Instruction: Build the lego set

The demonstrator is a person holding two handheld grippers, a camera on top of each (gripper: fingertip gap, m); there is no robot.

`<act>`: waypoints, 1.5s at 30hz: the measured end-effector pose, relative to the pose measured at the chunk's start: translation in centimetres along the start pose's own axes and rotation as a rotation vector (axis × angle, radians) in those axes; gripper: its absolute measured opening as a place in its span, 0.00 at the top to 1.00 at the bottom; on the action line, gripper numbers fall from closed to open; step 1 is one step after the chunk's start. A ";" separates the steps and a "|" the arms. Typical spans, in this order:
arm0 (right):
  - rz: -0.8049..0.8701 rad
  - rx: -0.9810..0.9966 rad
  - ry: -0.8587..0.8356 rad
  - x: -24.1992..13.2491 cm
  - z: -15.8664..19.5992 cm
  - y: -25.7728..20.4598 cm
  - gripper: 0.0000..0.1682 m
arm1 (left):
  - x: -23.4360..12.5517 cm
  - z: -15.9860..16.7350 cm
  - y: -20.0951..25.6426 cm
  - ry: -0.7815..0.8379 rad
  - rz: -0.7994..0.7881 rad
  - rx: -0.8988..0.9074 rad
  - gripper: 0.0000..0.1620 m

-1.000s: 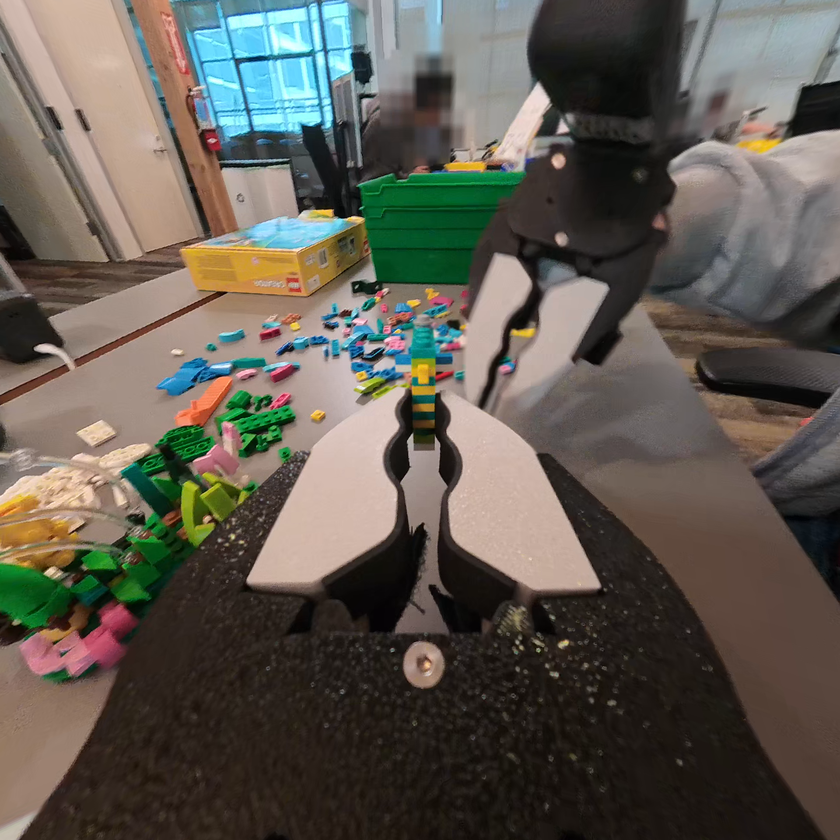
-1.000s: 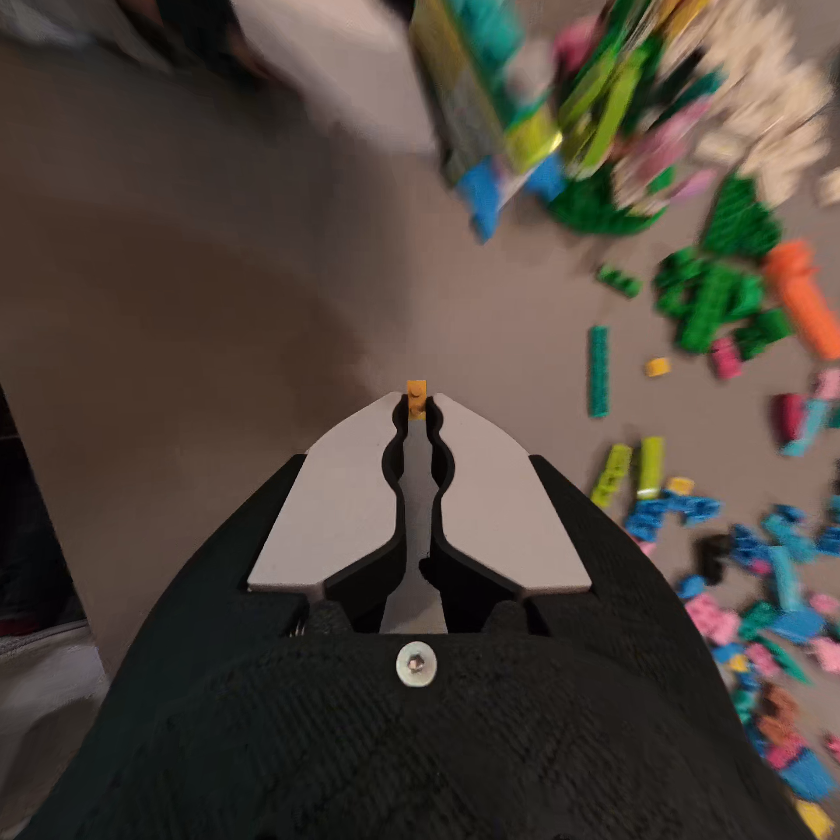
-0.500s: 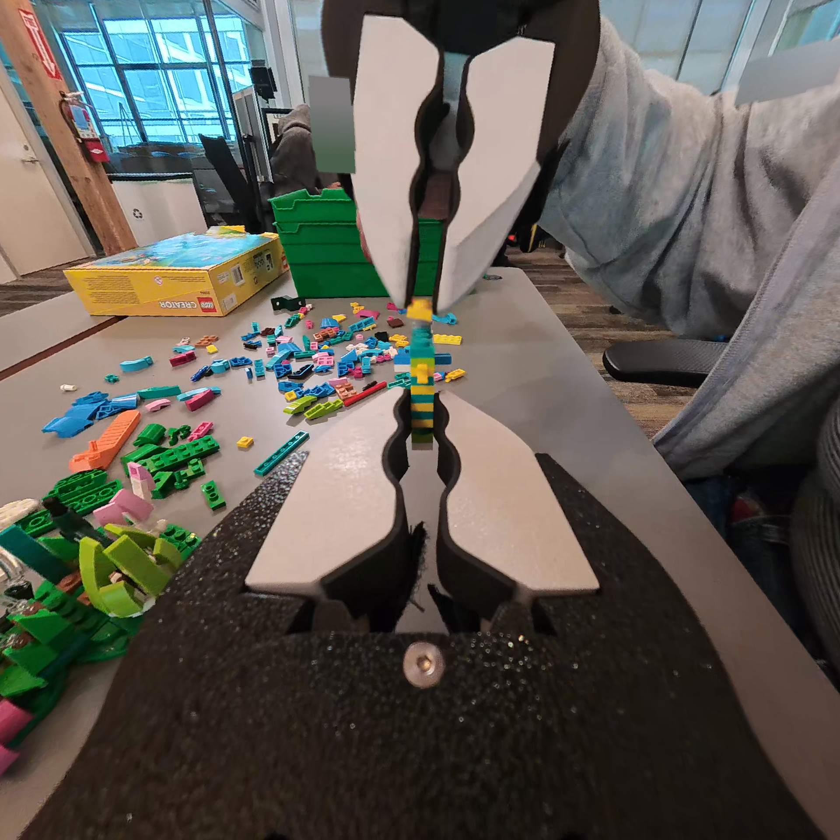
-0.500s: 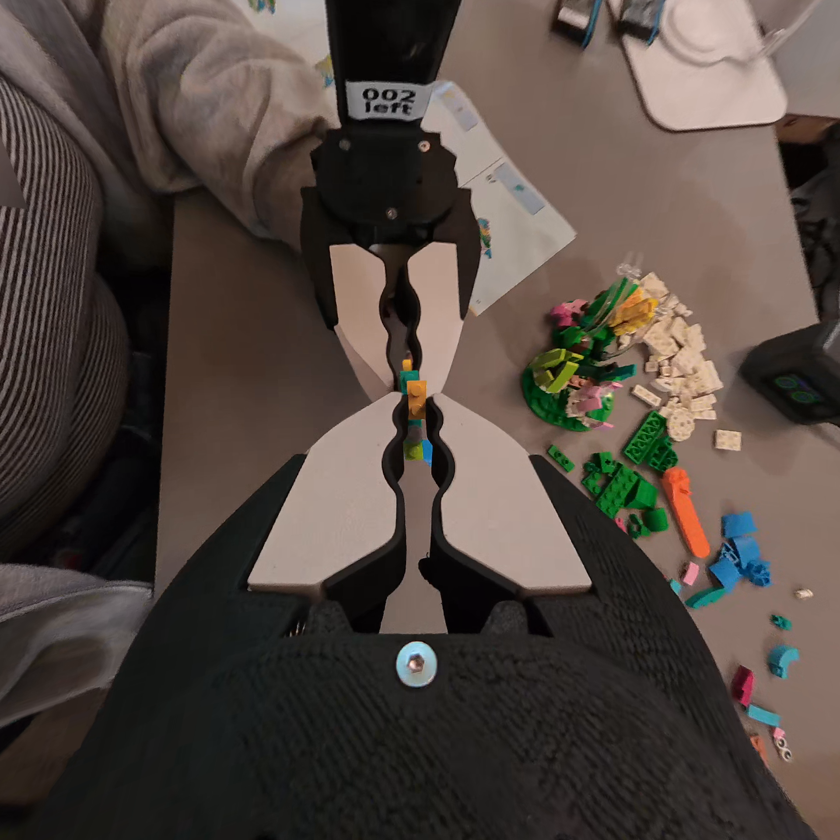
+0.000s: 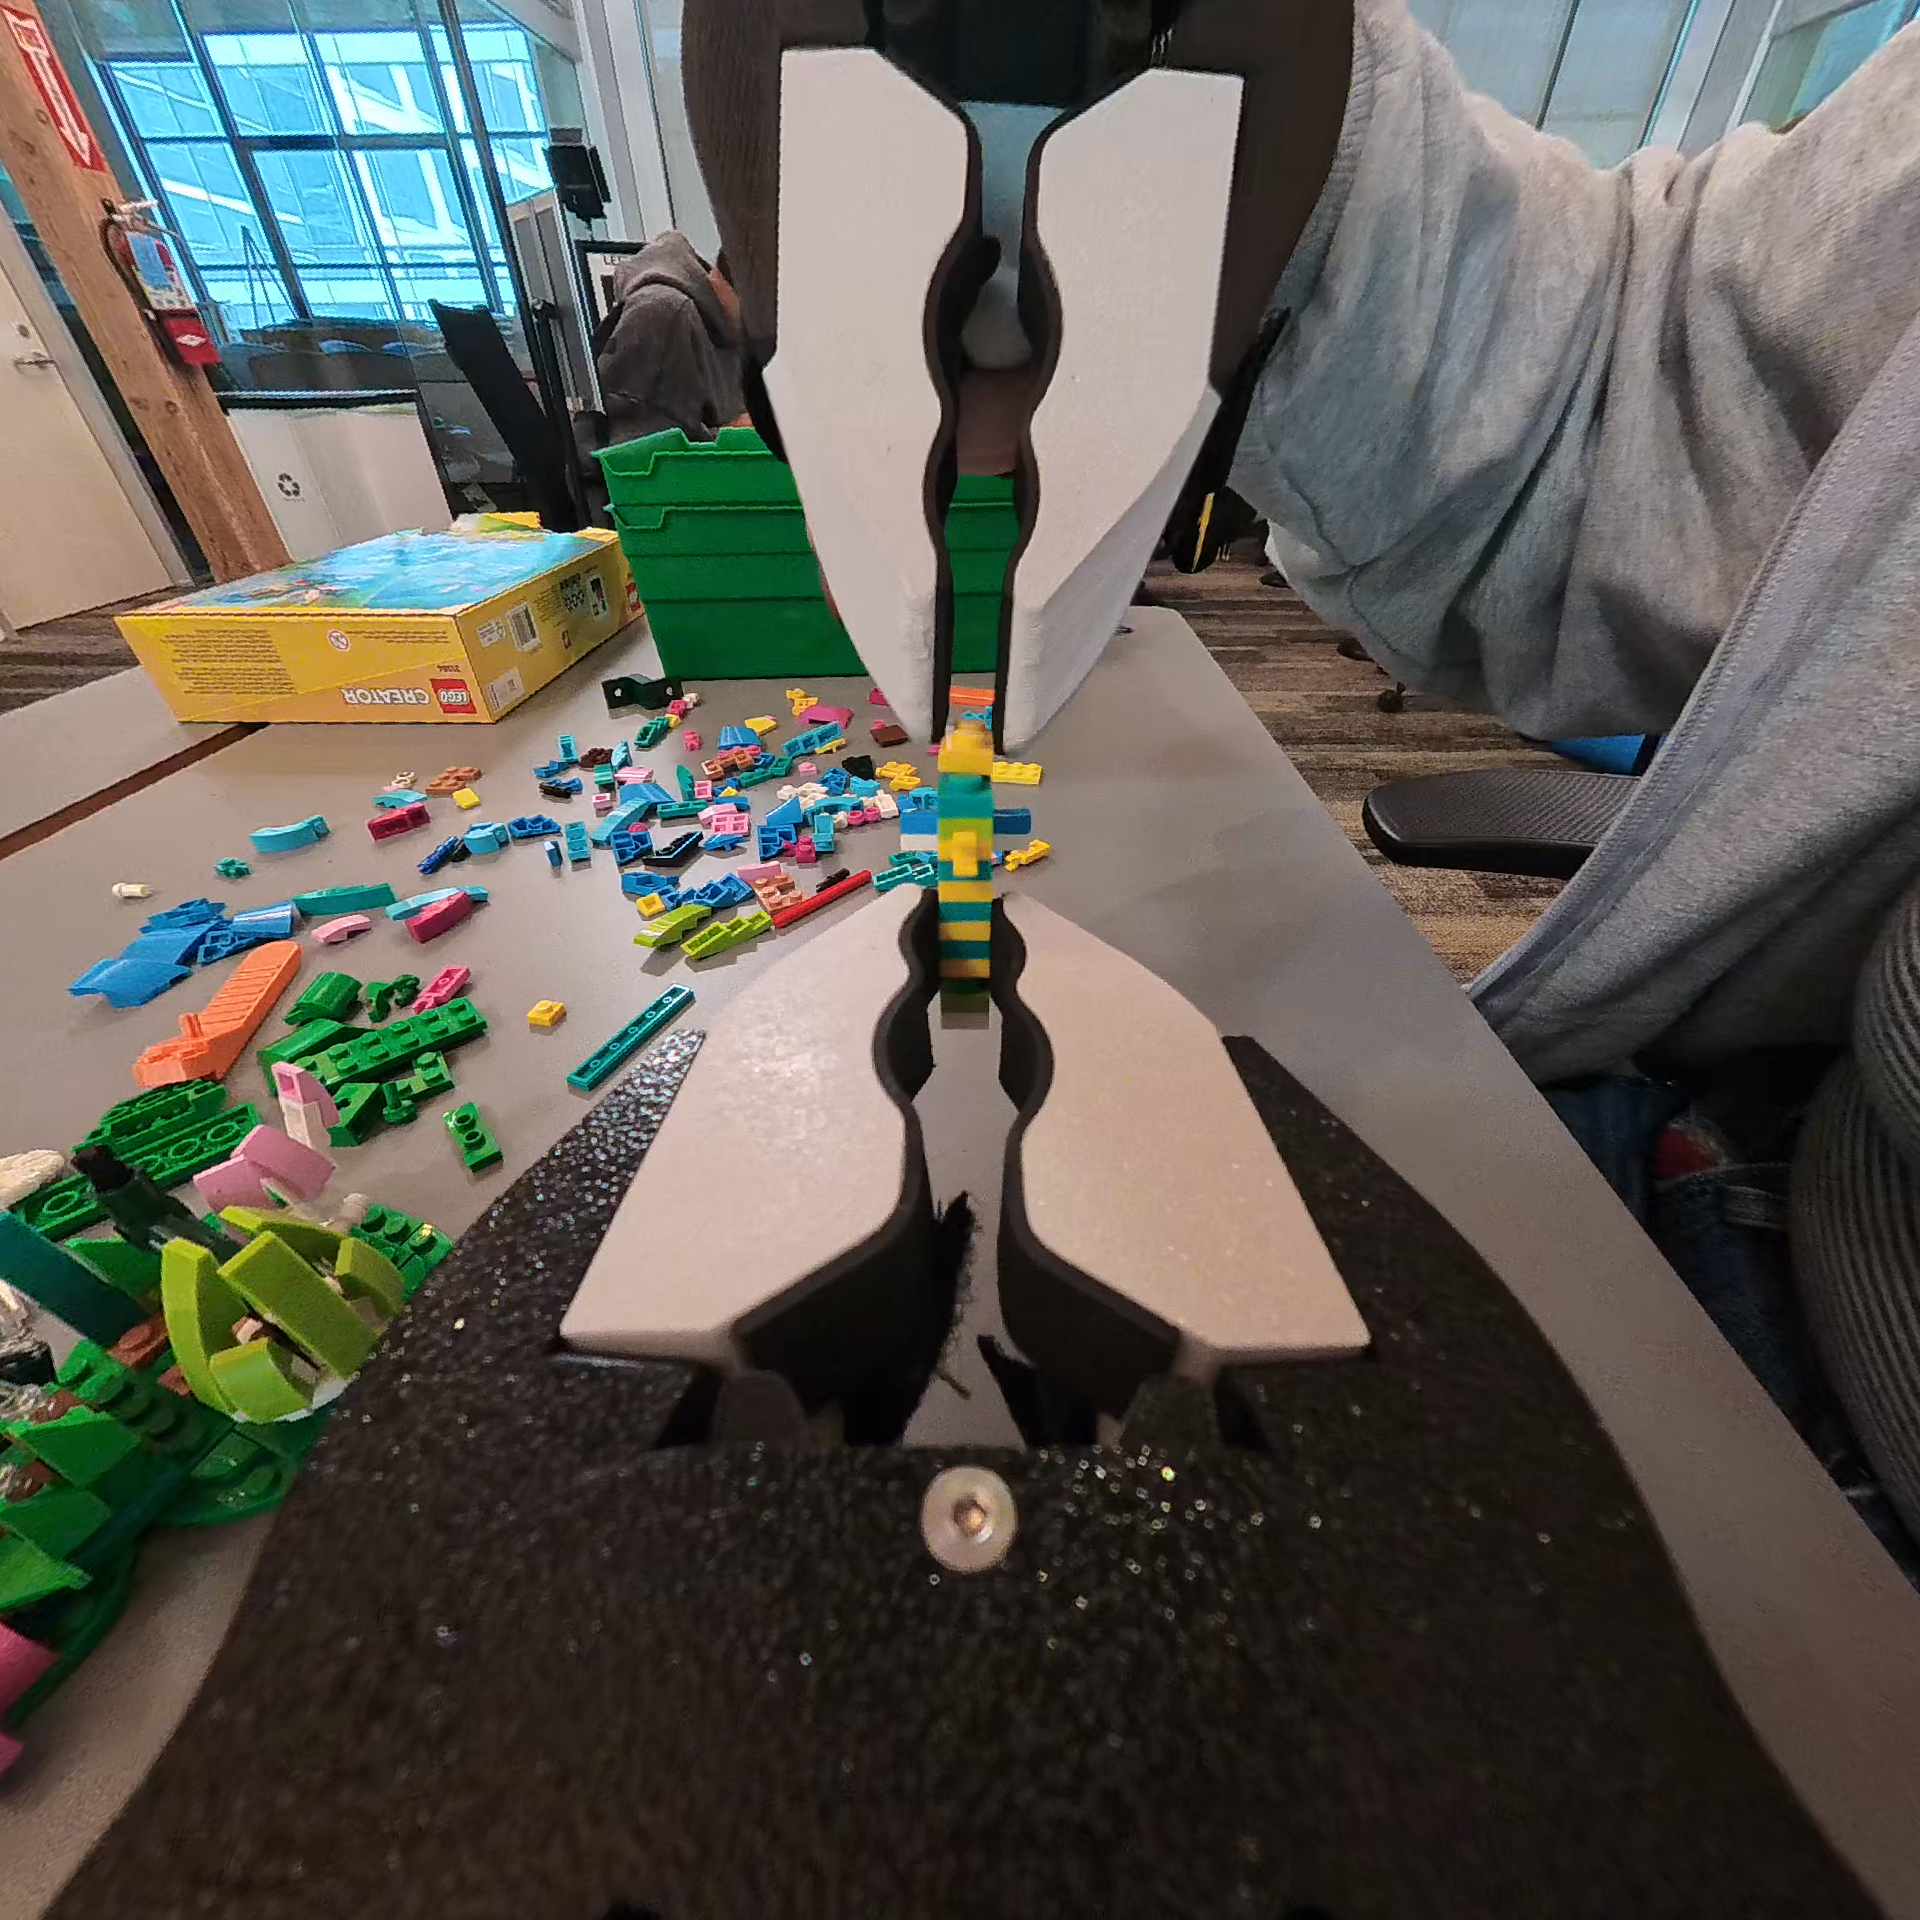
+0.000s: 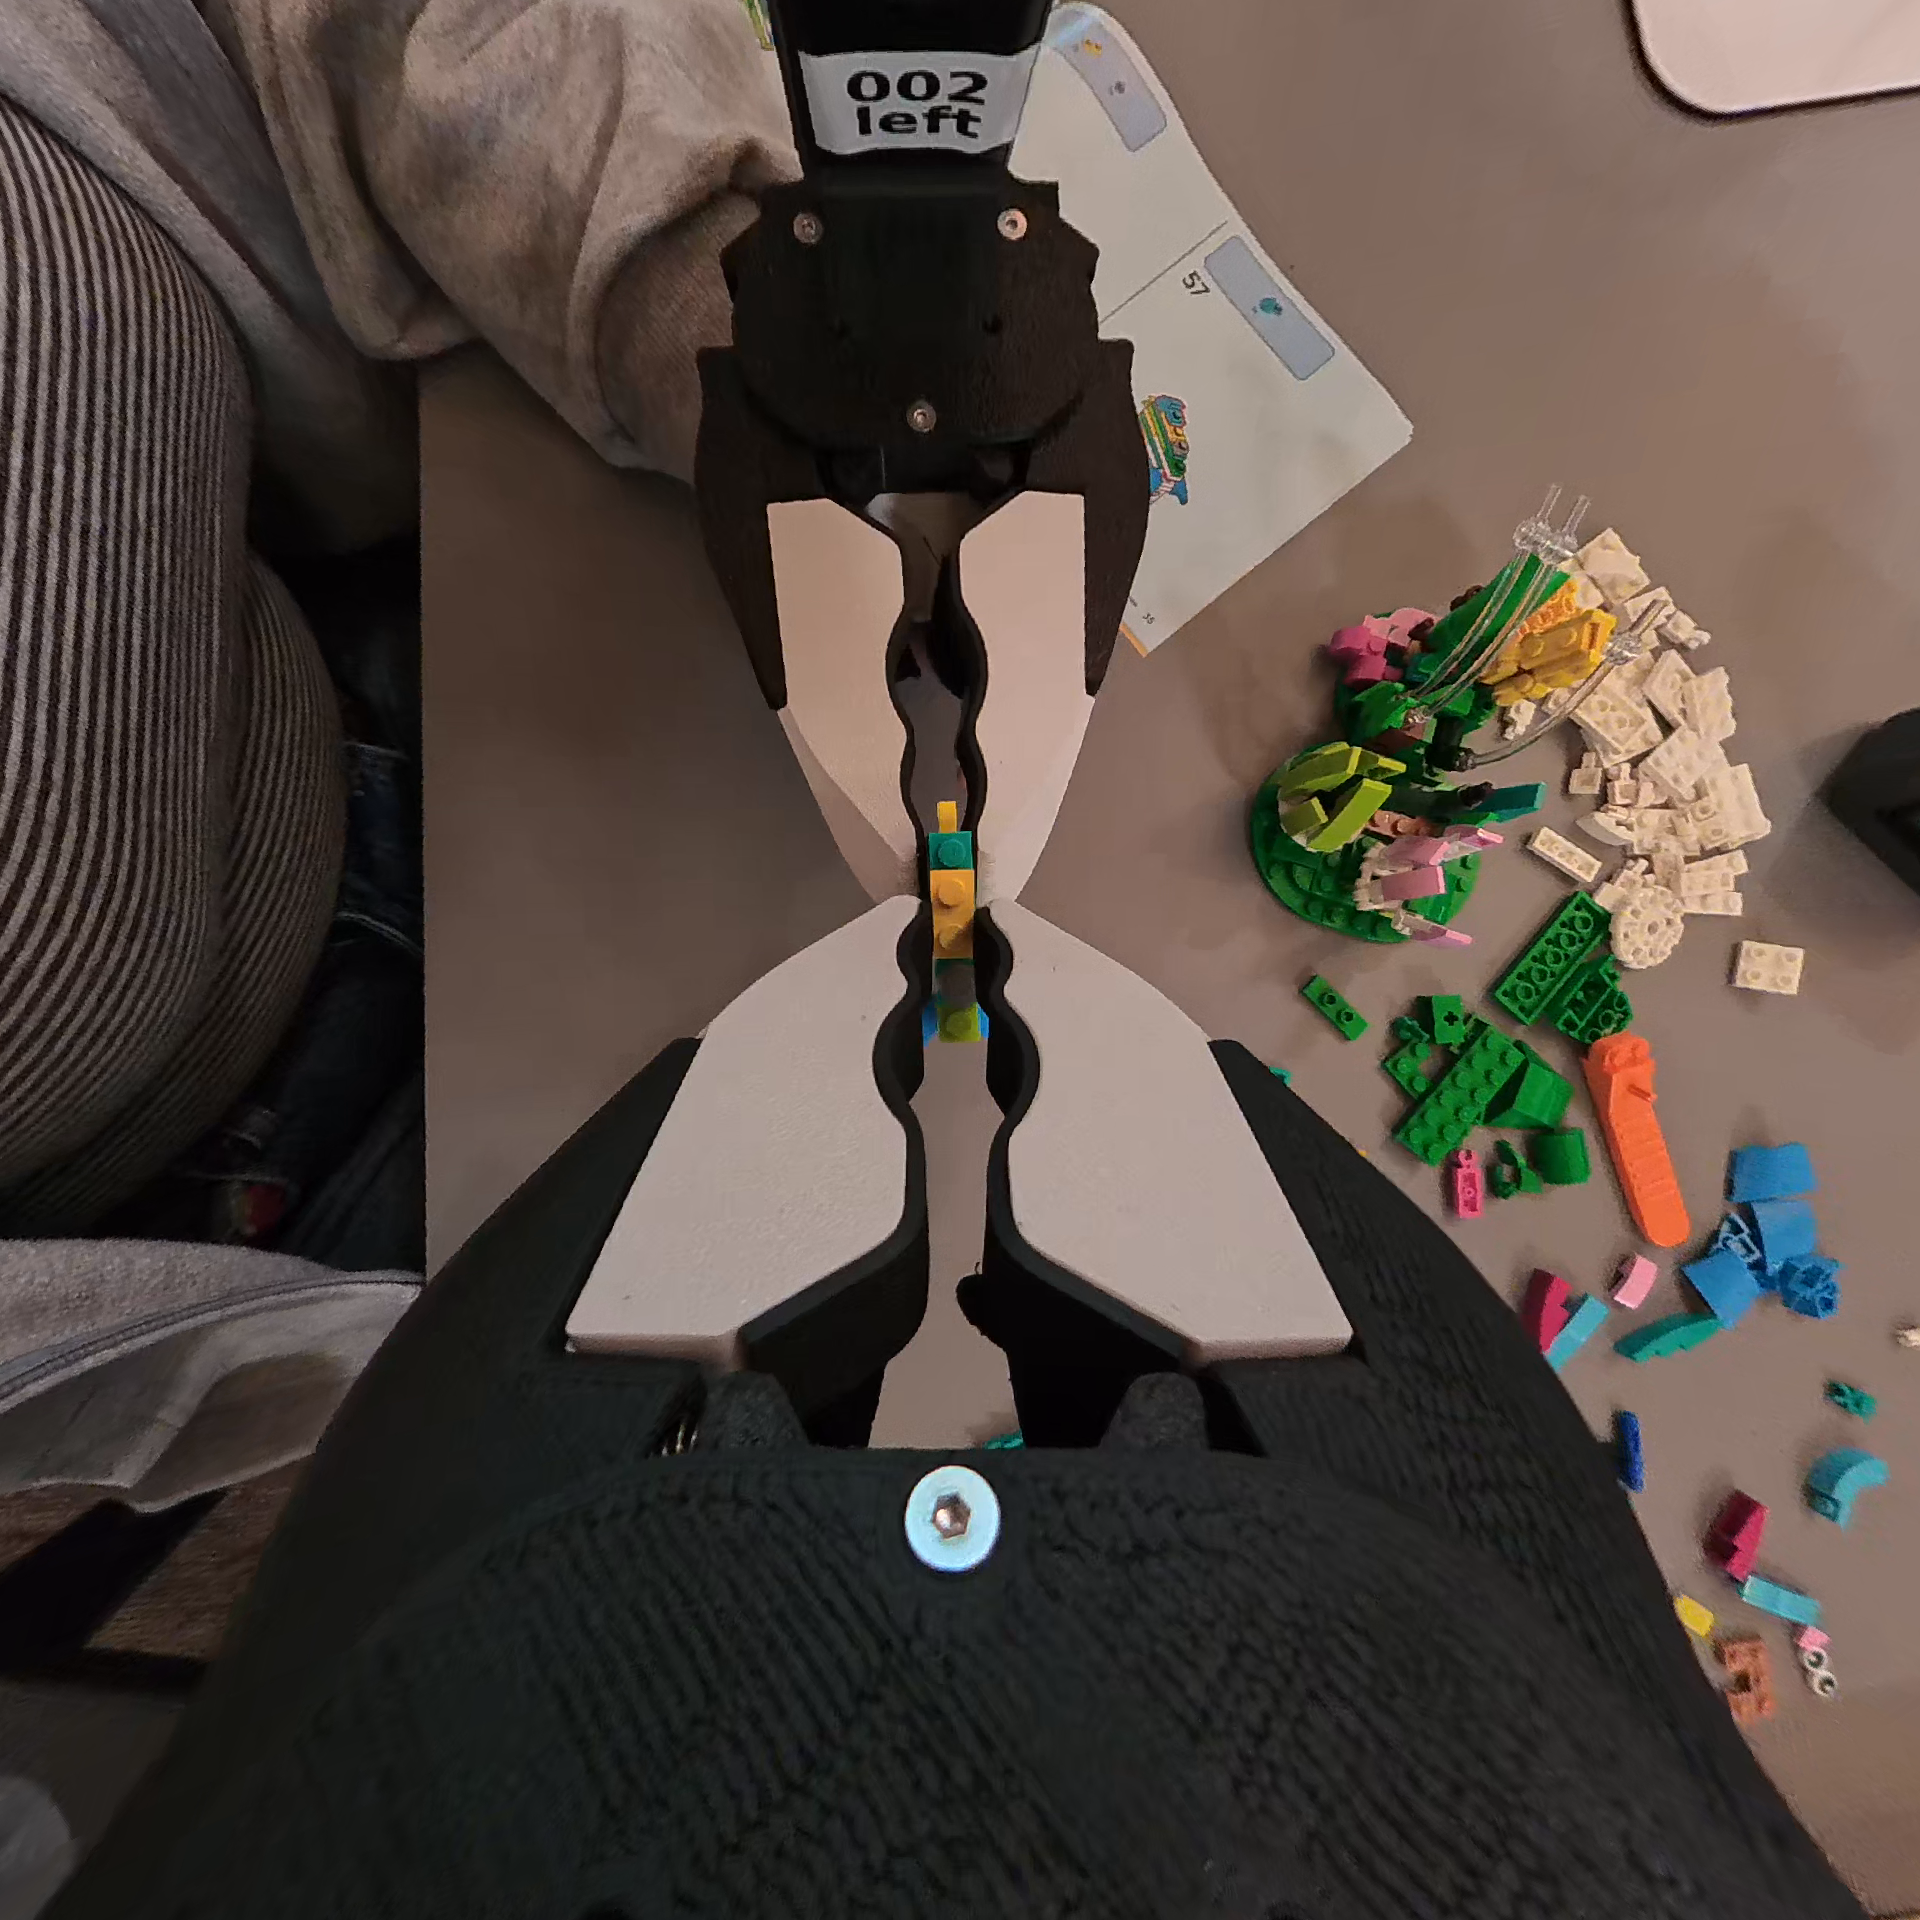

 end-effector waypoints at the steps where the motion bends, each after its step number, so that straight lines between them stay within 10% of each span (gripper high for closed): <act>1: -0.003 0.004 -0.005 0.0 0.1 0.0 0.96 | 0.0 0.0 0.0 -0.001 0.002 0.002 0.95; 12: -0.002 0.004 0.008 0.0 0.2 -0.1 0.96 | 0.0 0.0 0.0 0.000 0.008 0.002 0.95; 17: 0.047 -0.089 0.098 -0.4 -0.2 -0.7 0.78 | -0.1 0.0 -0.1 0.005 -0.015 -0.005 0.95; 27: 0.826 -0.855 -0.098 3.9 2.3 -4.3 0.56 | -0.7 -0.3 -1.3 0.078 -0.035 -0.168 0.95; 45: 0.958 -0.897 -0.187 5.3 2.9 -3.7 0.70 | -0.2 -0.2 -0.6 0.066 -0.016 -0.198 0.95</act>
Point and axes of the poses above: each gripper's, where its closed fingertips meet, x out along the fingers, z out of its underside, y = z × x across the jaws, the point moved 8 cm from there along -x, back along the fingers, and after that the axes turned 6 degrees about y, right-handed, at the moved point
